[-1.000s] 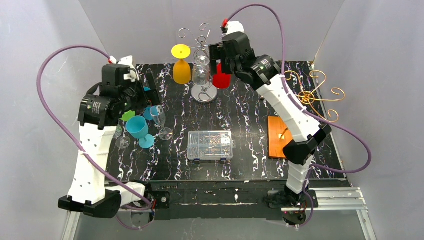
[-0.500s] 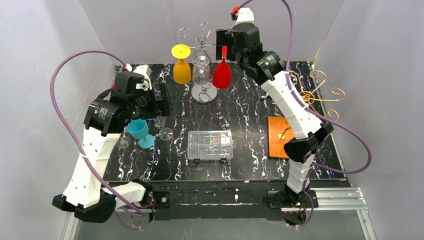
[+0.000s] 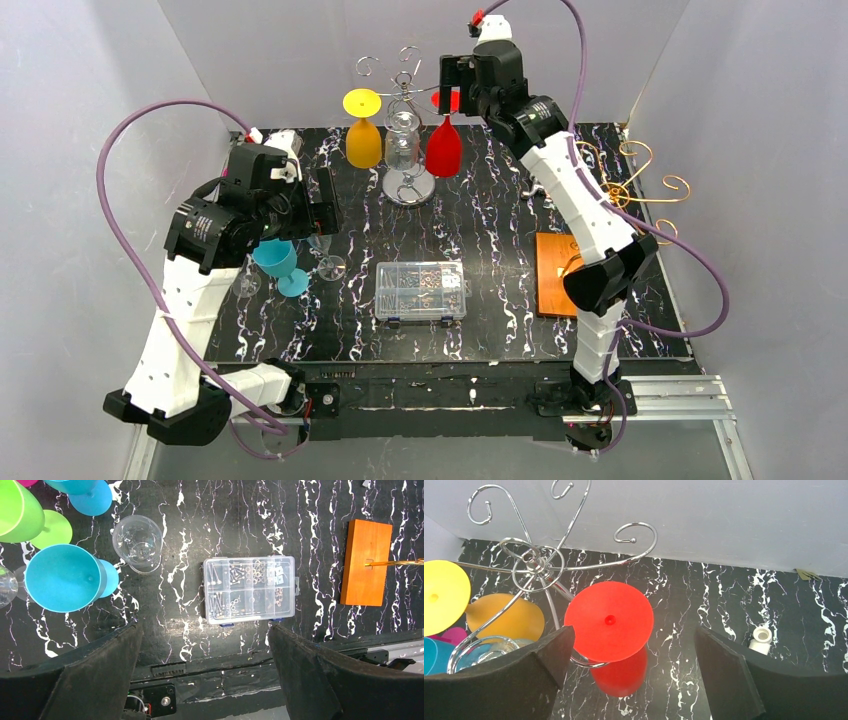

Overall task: Take the wine glass off the wine glass rack
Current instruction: Pick up the wine glass from the wine rack.

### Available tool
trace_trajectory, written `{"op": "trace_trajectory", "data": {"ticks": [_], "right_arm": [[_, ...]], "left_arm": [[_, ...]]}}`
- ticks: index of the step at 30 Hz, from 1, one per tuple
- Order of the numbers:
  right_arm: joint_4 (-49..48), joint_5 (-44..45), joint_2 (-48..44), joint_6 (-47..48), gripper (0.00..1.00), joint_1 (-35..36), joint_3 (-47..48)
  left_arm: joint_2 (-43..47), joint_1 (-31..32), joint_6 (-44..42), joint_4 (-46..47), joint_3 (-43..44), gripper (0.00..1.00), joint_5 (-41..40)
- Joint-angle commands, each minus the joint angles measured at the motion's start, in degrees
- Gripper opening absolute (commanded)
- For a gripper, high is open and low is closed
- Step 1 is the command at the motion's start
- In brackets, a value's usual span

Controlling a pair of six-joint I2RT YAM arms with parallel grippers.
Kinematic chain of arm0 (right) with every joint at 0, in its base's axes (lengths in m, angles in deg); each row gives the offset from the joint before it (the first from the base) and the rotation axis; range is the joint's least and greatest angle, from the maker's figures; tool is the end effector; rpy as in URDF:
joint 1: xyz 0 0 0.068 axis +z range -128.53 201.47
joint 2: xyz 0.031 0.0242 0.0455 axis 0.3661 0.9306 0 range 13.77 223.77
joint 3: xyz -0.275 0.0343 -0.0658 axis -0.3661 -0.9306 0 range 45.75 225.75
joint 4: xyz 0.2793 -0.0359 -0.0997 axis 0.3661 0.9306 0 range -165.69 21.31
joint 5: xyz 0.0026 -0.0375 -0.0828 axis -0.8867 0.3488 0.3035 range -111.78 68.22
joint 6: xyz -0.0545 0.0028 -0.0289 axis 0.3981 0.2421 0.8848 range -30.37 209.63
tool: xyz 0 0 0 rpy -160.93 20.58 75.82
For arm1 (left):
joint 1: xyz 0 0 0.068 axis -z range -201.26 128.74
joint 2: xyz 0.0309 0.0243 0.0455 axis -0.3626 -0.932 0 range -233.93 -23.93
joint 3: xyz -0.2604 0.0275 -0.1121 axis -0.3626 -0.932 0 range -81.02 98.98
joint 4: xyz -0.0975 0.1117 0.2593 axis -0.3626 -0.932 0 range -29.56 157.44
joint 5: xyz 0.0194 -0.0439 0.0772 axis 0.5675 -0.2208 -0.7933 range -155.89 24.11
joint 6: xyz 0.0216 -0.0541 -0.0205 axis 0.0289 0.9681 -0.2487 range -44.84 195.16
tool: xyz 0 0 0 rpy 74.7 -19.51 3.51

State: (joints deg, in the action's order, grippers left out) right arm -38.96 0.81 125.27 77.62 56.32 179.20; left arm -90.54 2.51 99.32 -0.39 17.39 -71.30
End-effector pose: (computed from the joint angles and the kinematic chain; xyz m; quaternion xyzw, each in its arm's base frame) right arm 0.4007 0.2571 0.5028 -0.0366 0.7851 0.0955 0.6108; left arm 0.2011 -0.0838 0.4973 -0.0245 0.8901 -0.1457 0.4312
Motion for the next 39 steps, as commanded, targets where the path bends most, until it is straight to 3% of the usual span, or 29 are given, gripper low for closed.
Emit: {"op": "trace_trajectory", "data": {"ticks": [1,39], "right_arm": [[-3.9,-2.4,0.8,-0.4,0.98,-0.5,2.4],[-4.7,-6.4,1.7,-2.4,0.98,-1.1,3.3]], "left_arm": [[0.2,0.2,-1.2,-1.4,1.9,0.98,-1.5],[-0.7,0.2,-1.5,-1.4,1.0,0.98,-1.2]]}}
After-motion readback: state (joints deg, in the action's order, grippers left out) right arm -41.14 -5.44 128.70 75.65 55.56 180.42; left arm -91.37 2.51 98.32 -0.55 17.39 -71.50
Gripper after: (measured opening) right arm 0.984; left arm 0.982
